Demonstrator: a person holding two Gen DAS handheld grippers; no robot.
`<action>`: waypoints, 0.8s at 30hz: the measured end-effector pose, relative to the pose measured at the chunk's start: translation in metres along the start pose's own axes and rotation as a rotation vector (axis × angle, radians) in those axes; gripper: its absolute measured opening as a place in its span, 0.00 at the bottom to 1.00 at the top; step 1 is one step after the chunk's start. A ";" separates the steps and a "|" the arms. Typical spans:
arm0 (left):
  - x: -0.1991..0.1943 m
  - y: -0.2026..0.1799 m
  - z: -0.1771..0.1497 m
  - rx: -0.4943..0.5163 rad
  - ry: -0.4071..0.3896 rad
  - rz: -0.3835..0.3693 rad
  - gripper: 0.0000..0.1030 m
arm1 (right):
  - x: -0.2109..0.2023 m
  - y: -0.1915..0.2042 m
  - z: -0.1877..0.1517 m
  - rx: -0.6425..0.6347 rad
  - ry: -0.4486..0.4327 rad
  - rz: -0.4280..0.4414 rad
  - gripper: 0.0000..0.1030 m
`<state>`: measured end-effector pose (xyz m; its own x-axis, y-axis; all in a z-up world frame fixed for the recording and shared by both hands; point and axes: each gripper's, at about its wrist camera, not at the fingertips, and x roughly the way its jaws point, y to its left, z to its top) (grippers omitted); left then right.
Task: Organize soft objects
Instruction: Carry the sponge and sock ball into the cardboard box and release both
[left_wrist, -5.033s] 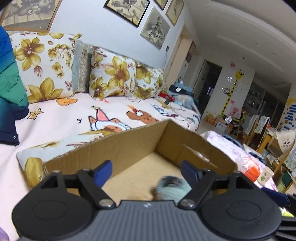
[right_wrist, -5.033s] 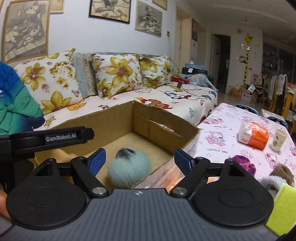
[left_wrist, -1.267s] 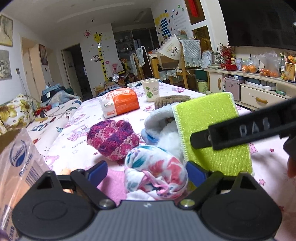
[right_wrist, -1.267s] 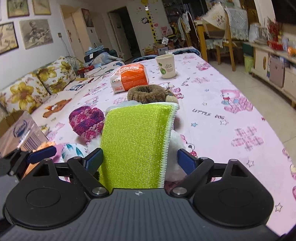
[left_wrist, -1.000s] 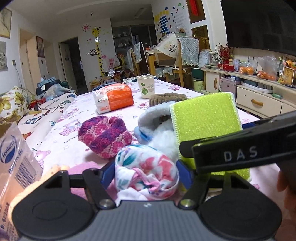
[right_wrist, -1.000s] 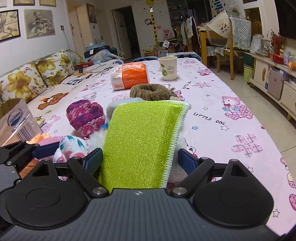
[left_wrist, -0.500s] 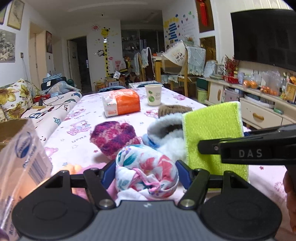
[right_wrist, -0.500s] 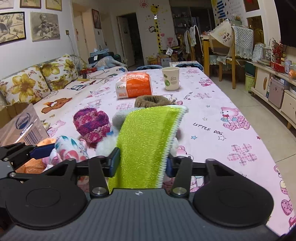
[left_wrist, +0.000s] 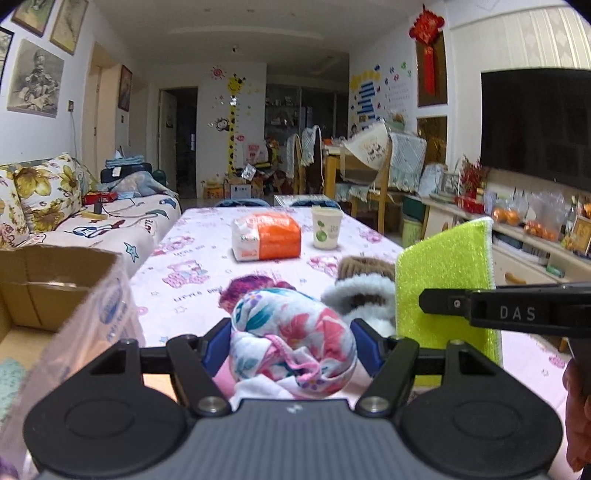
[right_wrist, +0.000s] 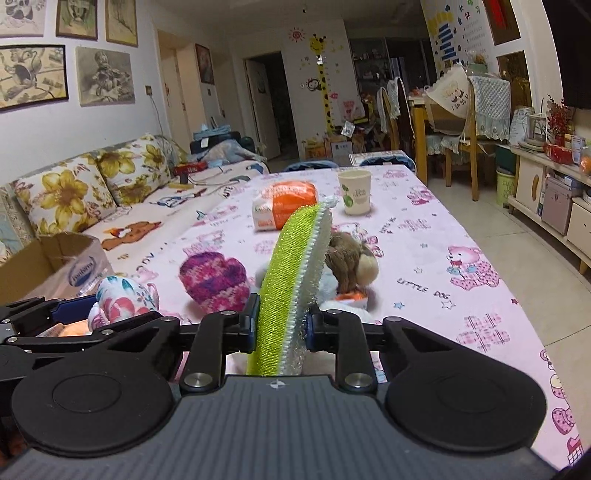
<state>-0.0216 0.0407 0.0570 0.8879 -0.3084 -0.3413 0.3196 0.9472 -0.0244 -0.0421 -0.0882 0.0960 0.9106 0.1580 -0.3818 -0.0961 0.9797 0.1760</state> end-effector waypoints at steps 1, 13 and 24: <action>-0.002 0.002 0.002 -0.008 -0.008 0.002 0.66 | -0.001 0.001 0.001 0.002 -0.005 0.004 0.27; -0.039 0.029 0.015 -0.089 -0.118 0.032 0.66 | -0.005 0.021 0.009 0.027 -0.027 0.103 0.27; -0.076 0.069 0.023 -0.210 -0.232 0.078 0.67 | -0.002 0.045 0.022 0.033 -0.052 0.231 0.27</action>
<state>-0.0592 0.1271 0.1029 0.9664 -0.2235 -0.1272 0.1942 0.9586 -0.2084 -0.0392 -0.0475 0.1251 0.8856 0.3703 -0.2804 -0.2922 0.9134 0.2834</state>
